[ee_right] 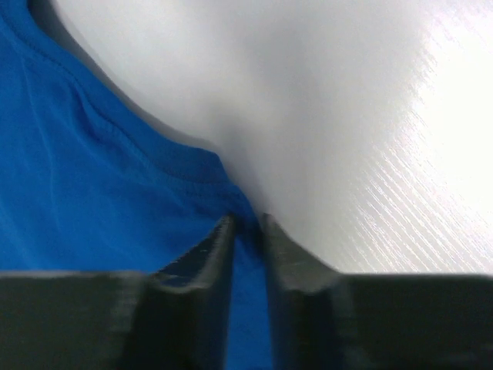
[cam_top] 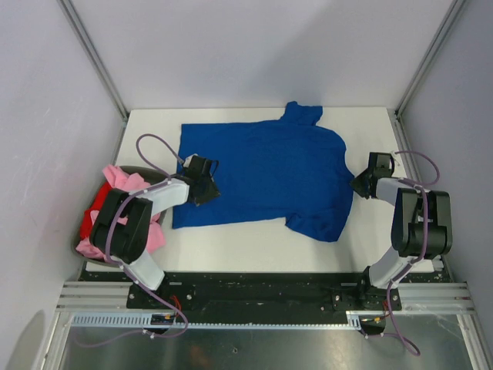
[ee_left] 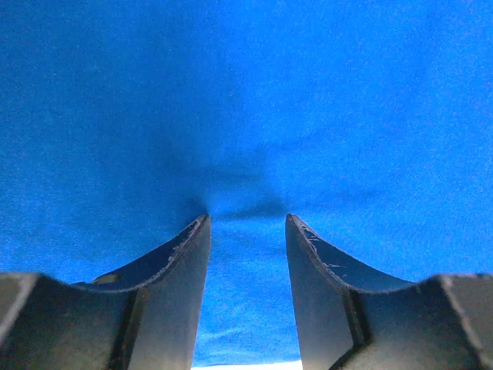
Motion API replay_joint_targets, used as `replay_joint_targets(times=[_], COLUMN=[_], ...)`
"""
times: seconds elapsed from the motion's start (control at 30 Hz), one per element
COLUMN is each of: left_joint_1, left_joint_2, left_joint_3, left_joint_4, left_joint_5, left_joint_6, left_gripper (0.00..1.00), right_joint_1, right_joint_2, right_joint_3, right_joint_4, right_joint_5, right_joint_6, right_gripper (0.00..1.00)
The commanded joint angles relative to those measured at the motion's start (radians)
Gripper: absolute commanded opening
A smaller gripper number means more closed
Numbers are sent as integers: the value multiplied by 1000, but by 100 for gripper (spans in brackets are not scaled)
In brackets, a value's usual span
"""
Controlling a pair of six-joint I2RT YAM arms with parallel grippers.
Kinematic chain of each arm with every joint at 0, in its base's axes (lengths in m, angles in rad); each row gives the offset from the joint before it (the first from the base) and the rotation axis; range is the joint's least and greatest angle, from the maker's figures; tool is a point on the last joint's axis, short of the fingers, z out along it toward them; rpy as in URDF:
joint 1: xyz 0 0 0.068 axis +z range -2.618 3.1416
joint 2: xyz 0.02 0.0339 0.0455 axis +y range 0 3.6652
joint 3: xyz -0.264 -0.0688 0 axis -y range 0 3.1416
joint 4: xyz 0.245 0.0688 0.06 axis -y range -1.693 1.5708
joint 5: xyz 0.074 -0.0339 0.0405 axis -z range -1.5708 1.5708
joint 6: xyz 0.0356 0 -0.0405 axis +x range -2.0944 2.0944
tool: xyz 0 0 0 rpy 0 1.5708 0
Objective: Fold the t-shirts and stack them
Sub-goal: Flatten out the tshirt
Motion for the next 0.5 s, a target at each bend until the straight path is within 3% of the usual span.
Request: replay_joint_targets(times=[0.0,0.1,0.47], left_joint_1=[9,-8,-107], left_joint_2=[-8,-16,-75], left_joint_3=[-44,-52,-146], left_joint_4=[-100,-100,-102], left_joint_5=[-58,-65,-71], left_joint_6=[17,19,-37], left_gripper=[50,50,49], right_joint_1=[-5,-27,-192], right_joint_2=[21,8,-165], right_joint_3=[16,16,-77], right_joint_4=[-71,-141,-318], right_joint_5=[38,71,90], right_joint_6=[6,8,-20], right_gripper=[11,1,0])
